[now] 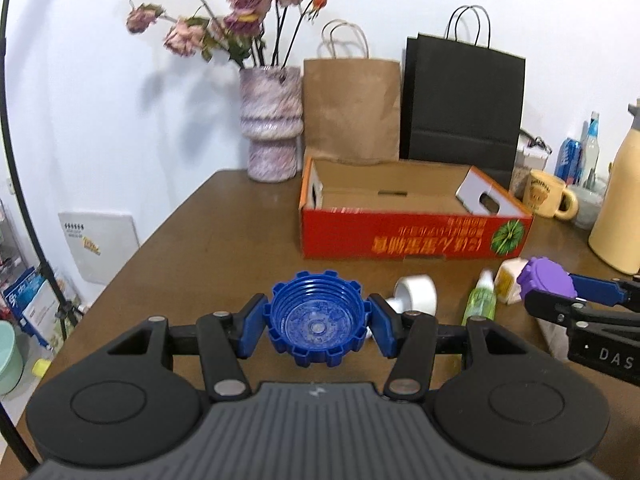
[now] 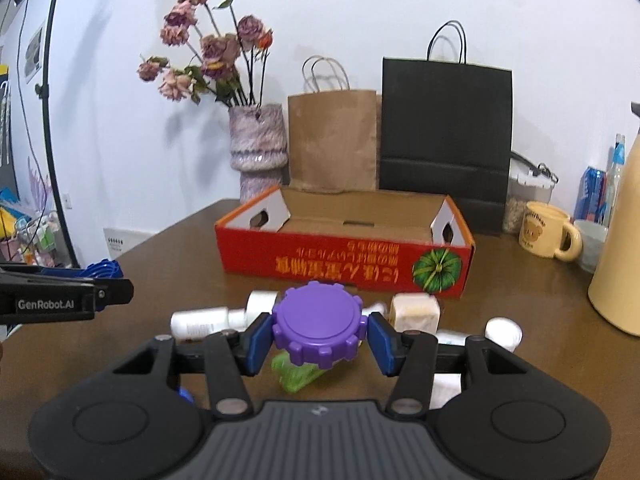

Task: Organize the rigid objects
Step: 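Carry both caps up and over to the cardboard box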

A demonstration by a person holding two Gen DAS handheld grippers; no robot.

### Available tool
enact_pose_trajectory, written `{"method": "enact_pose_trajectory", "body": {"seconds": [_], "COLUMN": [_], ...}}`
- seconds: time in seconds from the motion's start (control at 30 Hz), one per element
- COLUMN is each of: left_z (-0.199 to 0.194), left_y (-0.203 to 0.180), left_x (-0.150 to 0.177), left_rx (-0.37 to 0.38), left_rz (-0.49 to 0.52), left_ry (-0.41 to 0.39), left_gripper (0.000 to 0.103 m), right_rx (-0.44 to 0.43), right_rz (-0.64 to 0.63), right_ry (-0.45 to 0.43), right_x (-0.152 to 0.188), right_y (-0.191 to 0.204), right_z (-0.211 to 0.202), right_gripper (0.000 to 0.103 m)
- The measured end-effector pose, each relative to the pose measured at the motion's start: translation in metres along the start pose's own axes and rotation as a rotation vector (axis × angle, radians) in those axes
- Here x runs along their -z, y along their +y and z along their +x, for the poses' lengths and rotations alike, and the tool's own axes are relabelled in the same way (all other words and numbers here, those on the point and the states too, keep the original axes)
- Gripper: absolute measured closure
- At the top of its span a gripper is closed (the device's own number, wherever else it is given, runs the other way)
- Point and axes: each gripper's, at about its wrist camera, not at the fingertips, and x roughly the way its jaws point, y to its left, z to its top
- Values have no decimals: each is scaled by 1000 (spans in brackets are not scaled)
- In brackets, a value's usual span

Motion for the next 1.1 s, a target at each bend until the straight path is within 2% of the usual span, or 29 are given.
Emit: {"method": "enact_pose_trajectory", "body": {"seconds": [0.6, 1.1], "left_z": [42, 97], "left_y": [-30, -45], "left_x": [-56, -101], "left_rx": [12, 14], "left_rz": [-11, -27], "left_ry": [-52, -88], "left_gripper": [47, 47], "right_rx": [50, 68], "right_rz": [0, 2], "right_ry": [-97, -97], "right_x": [-64, -100], "right_y": [-23, -43], "right_z": [37, 97], "right_gripper": [52, 52]}}
